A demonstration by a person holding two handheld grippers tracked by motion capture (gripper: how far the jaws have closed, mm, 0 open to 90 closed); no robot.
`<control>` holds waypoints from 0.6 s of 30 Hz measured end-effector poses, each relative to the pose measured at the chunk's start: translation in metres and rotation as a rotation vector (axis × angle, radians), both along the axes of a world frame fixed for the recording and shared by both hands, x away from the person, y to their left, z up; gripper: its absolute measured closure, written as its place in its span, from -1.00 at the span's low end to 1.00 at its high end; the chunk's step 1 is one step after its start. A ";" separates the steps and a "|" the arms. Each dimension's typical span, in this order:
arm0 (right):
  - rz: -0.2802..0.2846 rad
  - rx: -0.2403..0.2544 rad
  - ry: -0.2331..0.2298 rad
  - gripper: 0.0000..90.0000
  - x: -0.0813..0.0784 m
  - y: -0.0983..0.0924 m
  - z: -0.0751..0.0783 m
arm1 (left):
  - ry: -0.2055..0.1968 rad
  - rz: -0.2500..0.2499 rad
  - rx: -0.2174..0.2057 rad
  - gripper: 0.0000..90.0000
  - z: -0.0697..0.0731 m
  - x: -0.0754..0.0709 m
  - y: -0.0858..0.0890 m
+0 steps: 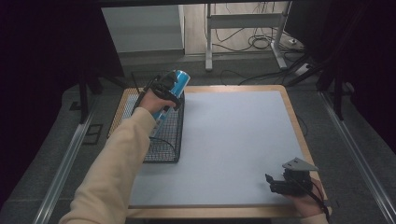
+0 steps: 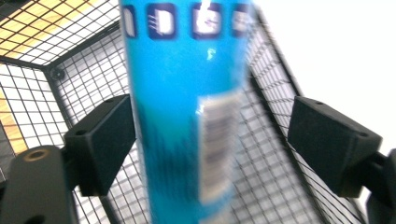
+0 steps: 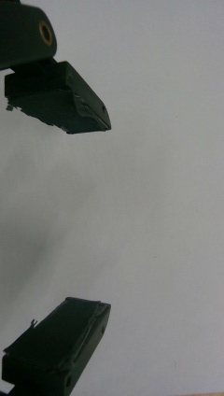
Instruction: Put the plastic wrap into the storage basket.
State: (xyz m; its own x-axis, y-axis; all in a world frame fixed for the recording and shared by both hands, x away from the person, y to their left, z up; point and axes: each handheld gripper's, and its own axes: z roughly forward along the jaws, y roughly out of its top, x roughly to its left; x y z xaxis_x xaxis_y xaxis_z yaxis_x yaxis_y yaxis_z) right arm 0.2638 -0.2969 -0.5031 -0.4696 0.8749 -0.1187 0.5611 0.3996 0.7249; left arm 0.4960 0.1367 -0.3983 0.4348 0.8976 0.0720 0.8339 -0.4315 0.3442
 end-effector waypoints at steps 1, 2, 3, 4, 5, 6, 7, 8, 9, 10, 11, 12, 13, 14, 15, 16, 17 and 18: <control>0.000 0.000 -0.001 -0.76 0.000 0.000 0.000 | -0.010 -0.009 -0.012 -0.68 0.003 -0.006 -0.001; 0.000 -0.001 -0.001 -0.76 0.000 0.000 0.000 | -0.021 -0.023 -0.019 -0.69 0.006 -0.011 -0.003; 0.002 -0.001 -0.003 -0.76 -0.001 0.001 0.001 | -0.029 -0.036 -0.030 -0.69 0.009 -0.017 -0.004; 0.002 -0.001 -0.003 -0.76 -0.001 0.001 0.001 | -0.040 -0.045 -0.044 -0.69 0.012 -0.023 -0.006; 0.004 -0.003 -0.005 -0.76 -0.001 0.002 0.001 | -0.049 -0.059 -0.056 -0.69 0.015 -0.028 -0.009; 0.003 -0.004 -0.005 -0.76 -0.002 0.002 0.001 | -0.064 -0.075 -0.066 -0.69 0.018 -0.035 -0.011; 0.004 -0.003 -0.006 -0.76 -0.002 0.003 0.001 | -0.085 -0.095 -0.077 -0.69 0.021 -0.042 -0.014; 0.006 -0.003 -0.005 -0.76 -0.002 0.003 0.002 | -0.094 -0.109 -0.098 -0.69 0.024 -0.049 -0.018; 0.007 -0.003 -0.005 -0.76 -0.002 0.003 0.001 | -0.094 -0.136 -0.104 -0.69 0.026 -0.056 -0.021; 0.007 -0.004 -0.006 -0.76 -0.002 0.003 0.001 | -0.097 -0.149 -0.125 -0.69 0.027 -0.063 -0.025; 0.007 -0.004 -0.006 -0.76 -0.002 0.003 0.001 | -0.099 -0.169 -0.135 -0.69 0.028 -0.070 -0.029; 0.006 -0.004 -0.006 -0.76 -0.002 0.003 0.001 | -0.101 -0.185 -0.150 -0.69 0.029 -0.077 -0.033; 0.005 -0.004 -0.006 -0.76 -0.002 0.002 0.001 | -0.102 -0.200 -0.161 -0.69 0.028 -0.084 -0.037; 0.004 -0.003 -0.009 -0.76 -0.002 0.002 0.002 | -0.111 -0.229 -0.181 -0.69 0.027 -0.097 -0.044; 0.004 -0.003 -0.009 -0.76 -0.002 0.002 0.002 | -0.111 -0.229 -0.181 -0.68 0.027 -0.097 -0.044; 0.004 -0.002 -0.009 -0.76 -0.002 0.002 0.002 | -0.115 -0.243 -0.192 -0.68 0.026 -0.103 -0.048; 0.007 -0.002 -0.011 -0.76 -0.002 0.003 0.003 | -0.127 -0.256 -0.198 -0.68 0.024 -0.110 -0.051; 0.009 -0.004 -0.012 -0.76 -0.002 0.004 0.003 | -0.141 -0.268 -0.200 -0.68 0.022 -0.117 -0.055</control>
